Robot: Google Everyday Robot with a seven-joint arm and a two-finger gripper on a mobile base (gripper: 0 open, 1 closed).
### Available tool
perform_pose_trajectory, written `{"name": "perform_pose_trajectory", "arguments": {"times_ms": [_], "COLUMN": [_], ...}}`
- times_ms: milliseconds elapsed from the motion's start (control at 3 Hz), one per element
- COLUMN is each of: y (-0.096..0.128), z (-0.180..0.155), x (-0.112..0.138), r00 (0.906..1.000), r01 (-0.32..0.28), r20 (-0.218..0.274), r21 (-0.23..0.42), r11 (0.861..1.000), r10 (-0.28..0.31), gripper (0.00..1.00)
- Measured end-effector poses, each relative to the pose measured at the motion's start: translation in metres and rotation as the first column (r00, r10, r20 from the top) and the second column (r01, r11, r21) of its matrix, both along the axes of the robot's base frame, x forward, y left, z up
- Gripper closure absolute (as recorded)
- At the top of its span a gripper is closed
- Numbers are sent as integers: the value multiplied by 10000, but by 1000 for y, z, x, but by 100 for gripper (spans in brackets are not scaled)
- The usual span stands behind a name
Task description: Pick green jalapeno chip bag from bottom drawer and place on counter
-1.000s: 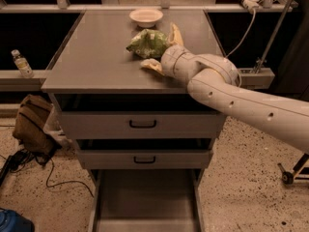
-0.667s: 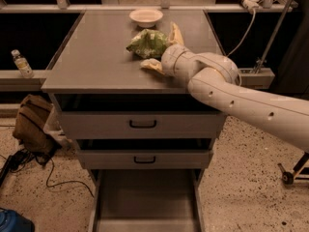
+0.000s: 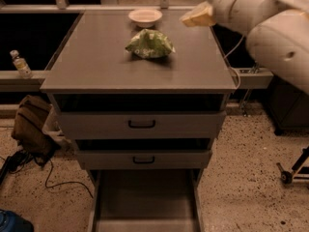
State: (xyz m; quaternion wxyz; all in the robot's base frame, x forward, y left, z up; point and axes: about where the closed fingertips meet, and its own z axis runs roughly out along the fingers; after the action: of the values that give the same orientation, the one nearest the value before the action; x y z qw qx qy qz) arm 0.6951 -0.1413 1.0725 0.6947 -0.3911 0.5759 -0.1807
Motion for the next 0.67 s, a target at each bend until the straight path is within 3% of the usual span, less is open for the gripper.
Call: {"name": "perform_pose_trajectory", "arguments": {"times_ms": [333,667], "y": [-89,-165], "z": [102,171], "x": [-66,-125], "r00": [9778,9235], "r01": [1897,3392], "r20": [903,1745], "r21": [10,449], "r11": [9818,9397], "r10": [-1890,-3417], "gripper": [0,0]}}
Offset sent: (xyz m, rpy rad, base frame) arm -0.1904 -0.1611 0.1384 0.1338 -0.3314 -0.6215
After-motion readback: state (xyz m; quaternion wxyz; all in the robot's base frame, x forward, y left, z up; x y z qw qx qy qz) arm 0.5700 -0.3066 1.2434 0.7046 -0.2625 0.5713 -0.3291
